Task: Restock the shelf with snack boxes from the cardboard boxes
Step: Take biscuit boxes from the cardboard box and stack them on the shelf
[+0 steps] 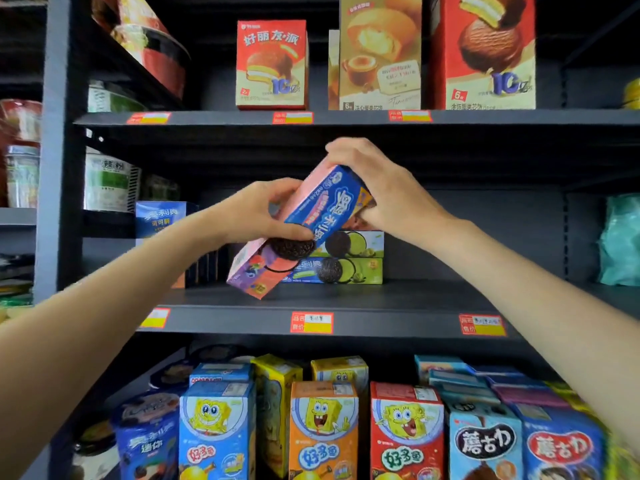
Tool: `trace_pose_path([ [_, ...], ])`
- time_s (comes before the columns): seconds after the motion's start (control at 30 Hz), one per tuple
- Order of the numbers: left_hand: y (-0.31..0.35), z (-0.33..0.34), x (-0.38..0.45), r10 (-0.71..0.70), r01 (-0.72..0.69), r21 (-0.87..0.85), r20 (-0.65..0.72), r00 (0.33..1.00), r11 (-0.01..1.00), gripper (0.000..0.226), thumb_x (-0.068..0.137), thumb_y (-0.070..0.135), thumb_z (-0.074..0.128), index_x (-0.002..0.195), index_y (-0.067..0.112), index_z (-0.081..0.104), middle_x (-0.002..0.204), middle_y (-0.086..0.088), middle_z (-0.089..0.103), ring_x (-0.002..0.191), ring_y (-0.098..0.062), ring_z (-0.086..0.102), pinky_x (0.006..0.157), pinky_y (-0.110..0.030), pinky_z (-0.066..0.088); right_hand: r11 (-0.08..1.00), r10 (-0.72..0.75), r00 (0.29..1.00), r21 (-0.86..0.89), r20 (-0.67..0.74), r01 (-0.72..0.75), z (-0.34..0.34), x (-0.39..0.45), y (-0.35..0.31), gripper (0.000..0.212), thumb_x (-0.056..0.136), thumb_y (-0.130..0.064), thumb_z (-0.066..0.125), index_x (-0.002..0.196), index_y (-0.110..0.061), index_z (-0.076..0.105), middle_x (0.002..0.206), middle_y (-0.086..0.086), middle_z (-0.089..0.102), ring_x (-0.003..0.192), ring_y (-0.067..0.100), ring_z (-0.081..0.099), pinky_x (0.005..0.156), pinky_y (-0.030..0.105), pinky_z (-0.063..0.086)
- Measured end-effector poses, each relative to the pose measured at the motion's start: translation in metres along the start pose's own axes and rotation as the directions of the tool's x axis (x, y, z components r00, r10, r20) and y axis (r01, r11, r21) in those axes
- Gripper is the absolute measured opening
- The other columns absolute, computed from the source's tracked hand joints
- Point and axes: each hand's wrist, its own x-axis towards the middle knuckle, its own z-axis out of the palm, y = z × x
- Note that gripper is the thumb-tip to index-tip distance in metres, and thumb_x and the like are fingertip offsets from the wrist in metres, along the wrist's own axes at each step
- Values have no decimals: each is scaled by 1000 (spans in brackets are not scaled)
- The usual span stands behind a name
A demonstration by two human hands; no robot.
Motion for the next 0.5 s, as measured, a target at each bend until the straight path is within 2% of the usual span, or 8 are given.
trace_pose_path([
  [0.03,1,-4,-3,1,-2,-79,-17,1000,997,56,66,18,82,114,24,55,110,0,66,90,0,61,82,-12,49,999,39,999,34,-31,-38,-1,2,-4,68,71,6,66,132,-15,42,141,0,38,121,14,46,88,29,48],
  [0.1,-1,-14,-13,3,-22,-210,-90,996,977,56,58,25,83,107,30,57,108,4,67,95,-4,62,87,-18,50,953,219,974,226,-64,-200,0,3,-10,75,77,-3,70,138,-23,33,141,-2,36,110,13,55,82,23,52],
  [0.17,-6,-24,-25,-22,-22,-339,-124,992,940,56,53,31,80,104,33,58,106,7,69,97,-8,64,87,-23,52,818,388,916,422,96,-391,4,5,-16,67,79,-16,74,132,-29,35,134,-1,46,95,14,62,81,24,53],
  [0.23,-11,-29,-35,-93,3,-477,-166,982,879,54,53,31,78,103,29,58,100,9,71,94,-8,66,81,-25,55,749,424,821,362,381,-555,15,4,-18,61,75,-35,76,125,-32,41,122,-4,55,98,15,62,93,35,51],
  [0.3,-17,-30,-42,-203,23,-626,-217,955,779,50,59,26,78,104,25,56,98,10,71,94,-8,65,75,-26,55,801,399,742,189,538,-568,27,1,-22,76,66,-46,79,129,-37,37,119,-8,57,106,14,60,98,38,47],
  [0.37,-22,-24,-47,-291,26,-736,-235,927,677,39,69,19,77,102,22,56,102,6,69,97,-13,62,71,-27,56,749,437,707,211,556,-629,35,-1,-21,75,70,-33,80,132,-32,37,121,-2,60,108,21,62,92,39,51],
  [0.43,-28,-16,-50,-346,33,-803,-219,912,594,30,73,17,69,100,18,57,103,1,68,96,-17,63,70,-27,57,595,481,650,326,588,-735,34,-5,-13,66,75,-16,77,130,-24,42,124,6,58,105,29,63,79,37,57],
  [0.5,-36,-11,-49,-400,49,-832,-213,892,553,16,81,11,62,97,14,60,93,1,72,85,-13,69,71,-26,58,463,506,600,392,619,-795,32,-10,-1,61,77,-9,74,129,-17,45,126,11,56,96,28,66,67,31,59],
])
